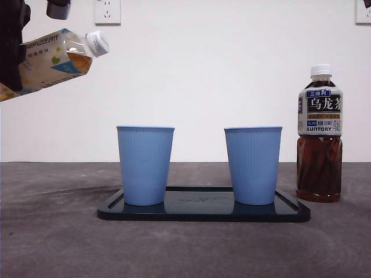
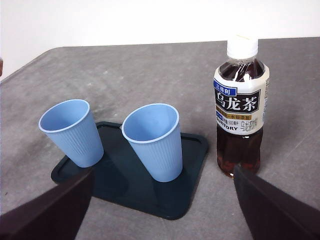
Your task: Pour the drink into the cup
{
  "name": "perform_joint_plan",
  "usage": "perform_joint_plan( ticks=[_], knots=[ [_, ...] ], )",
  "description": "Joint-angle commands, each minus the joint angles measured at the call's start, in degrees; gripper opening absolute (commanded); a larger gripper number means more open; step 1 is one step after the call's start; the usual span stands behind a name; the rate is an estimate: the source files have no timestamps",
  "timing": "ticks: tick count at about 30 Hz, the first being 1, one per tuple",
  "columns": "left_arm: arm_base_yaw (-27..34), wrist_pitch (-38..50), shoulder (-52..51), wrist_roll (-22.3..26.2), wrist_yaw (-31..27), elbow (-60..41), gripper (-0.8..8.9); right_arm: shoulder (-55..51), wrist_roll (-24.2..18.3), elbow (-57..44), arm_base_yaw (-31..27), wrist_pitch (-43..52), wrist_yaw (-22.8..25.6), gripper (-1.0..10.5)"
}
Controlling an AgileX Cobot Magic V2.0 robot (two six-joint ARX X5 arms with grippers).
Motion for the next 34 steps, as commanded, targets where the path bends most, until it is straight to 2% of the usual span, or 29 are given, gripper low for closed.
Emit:
perform_joint_plan(
  ticks=[1,15,34],
  knots=[
    [-1.36,2.49,0.77,4.31,-2.27,1.75,2.15,0.0,-1.36,0.79,0.37,-0.24,-0.17,4.4],
    [-5.16,5.81,6.97,6.16,-8.09,1.77,2.14,0.0,-1.95,0.79,0.37,-1.01,-0.66,4.4],
    [-6.54,6.08,9.09,7.69,-8.48,1.77,2.13,0.0,-2.34,0.79,0.37,-1.01,-1.44,4.4]
  ],
)
